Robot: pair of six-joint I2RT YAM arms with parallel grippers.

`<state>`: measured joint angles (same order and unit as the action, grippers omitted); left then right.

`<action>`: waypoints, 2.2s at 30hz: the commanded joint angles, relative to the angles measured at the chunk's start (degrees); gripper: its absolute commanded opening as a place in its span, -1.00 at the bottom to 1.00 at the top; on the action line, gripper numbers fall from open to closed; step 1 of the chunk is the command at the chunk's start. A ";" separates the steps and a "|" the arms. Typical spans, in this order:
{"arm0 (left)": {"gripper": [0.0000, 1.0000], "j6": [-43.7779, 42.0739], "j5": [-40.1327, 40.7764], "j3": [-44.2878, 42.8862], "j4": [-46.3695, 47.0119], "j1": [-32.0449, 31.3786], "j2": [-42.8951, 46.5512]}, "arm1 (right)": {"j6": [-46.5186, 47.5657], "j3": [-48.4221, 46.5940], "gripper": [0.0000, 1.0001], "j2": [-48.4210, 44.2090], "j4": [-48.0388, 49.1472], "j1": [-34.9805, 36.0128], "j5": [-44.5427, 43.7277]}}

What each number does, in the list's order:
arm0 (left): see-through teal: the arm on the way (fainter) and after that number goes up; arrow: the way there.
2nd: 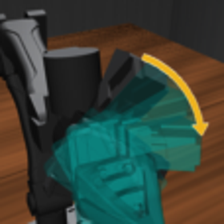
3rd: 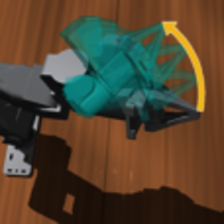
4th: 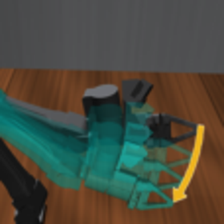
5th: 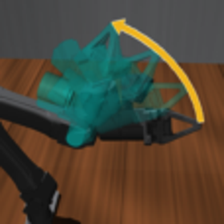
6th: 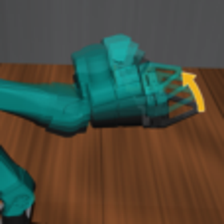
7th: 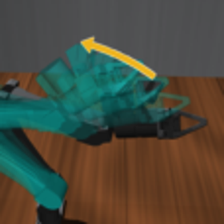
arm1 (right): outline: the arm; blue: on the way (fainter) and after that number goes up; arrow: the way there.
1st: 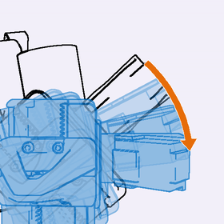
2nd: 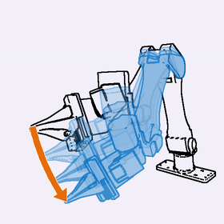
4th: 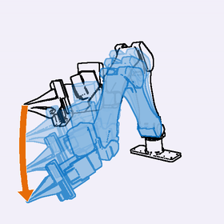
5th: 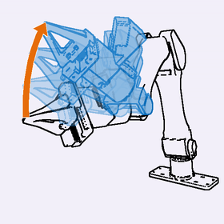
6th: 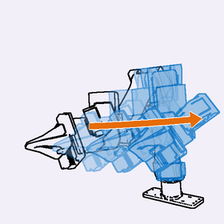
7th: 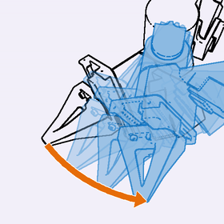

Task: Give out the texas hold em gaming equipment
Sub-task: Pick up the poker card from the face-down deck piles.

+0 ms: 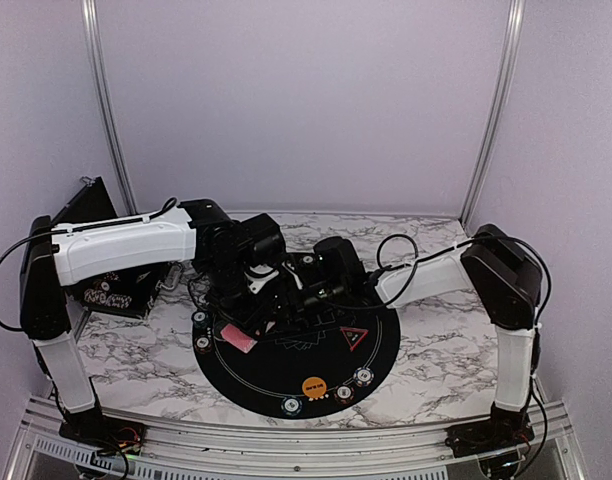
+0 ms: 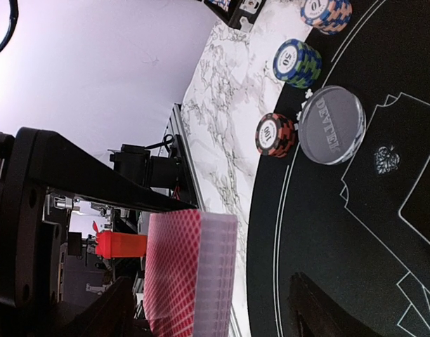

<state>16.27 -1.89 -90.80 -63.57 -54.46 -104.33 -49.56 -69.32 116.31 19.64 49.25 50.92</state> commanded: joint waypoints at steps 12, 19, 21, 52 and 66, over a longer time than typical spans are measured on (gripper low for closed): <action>0.05 0.19 0.75 -1.22 -1.12 -0.21 1.28 | 3.31 -0.26 0.41 0.38 -4.98 -2.70 -3.37; 0.05 0.18 0.75 -1.22 -1.12 -0.21 1.29 | 3.62 0.63 0.40 -0.79 -5.25 -3.65 -3.80; 0.05 0.16 0.79 -1.13 -1.12 -0.21 1.24 | 3.72 0.59 0.40 -1.04 -5.34 -3.64 -3.78; 0.05 0.17 1.61 -0.52 -1.16 -0.26 0.01 | -3.23 5.28 -0.07 -8.32 1.09 -4.67 -0.37; 0.05 -0.34 1.54 -1.13 -1.09 -0.21 -0.79 | -4.76 5.16 -0.44 -7.07 2.50 -3.66 0.58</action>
<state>16.27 -0.97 -90.80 -63.29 -54.46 -104.33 -54.02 -64.05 109.69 20.53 45.15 50.76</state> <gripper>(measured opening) 0.657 0.297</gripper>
